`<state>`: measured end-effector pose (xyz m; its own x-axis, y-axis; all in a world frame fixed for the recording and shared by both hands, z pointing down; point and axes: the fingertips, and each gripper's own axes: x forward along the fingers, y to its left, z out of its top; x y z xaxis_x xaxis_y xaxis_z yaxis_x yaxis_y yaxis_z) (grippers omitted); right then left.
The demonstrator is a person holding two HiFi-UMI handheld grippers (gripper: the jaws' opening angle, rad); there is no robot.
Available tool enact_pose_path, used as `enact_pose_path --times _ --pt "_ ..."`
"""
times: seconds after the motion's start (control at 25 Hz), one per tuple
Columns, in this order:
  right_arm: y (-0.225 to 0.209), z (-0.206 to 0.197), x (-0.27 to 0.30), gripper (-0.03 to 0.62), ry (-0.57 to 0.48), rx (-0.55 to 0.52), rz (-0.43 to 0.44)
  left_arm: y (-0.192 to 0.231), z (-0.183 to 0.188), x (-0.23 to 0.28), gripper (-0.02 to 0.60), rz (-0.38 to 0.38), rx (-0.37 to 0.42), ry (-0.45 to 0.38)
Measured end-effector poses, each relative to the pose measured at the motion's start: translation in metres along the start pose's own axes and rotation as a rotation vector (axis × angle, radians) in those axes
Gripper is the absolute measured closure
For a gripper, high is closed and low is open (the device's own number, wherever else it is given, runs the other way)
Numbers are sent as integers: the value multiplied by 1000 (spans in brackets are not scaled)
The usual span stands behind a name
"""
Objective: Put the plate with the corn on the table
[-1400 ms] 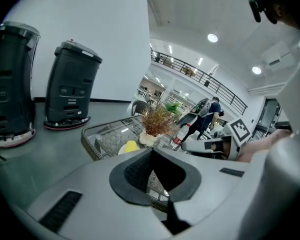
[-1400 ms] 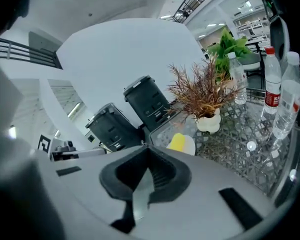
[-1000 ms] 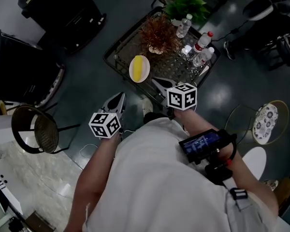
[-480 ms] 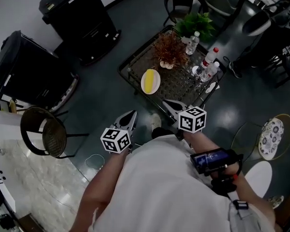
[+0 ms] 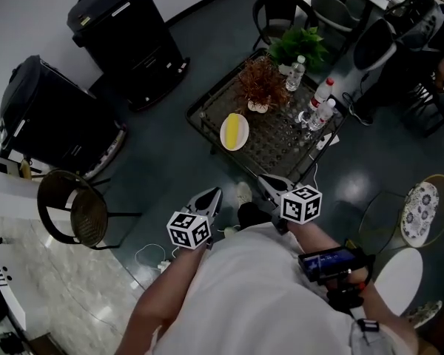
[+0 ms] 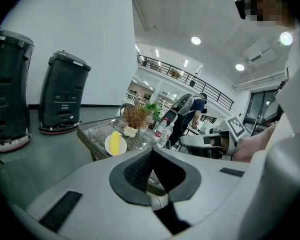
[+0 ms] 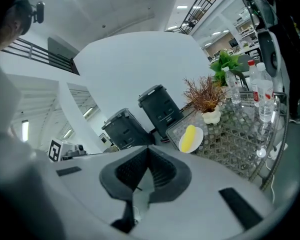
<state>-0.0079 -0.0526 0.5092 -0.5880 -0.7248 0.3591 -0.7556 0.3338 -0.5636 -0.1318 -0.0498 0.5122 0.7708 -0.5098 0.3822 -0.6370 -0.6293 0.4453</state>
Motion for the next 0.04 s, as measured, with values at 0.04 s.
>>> enact_pose_path --times 0.04 --pt "0 -3 -2 585 2 3 -3 -2 -3 -1 574 -1 -1 5"
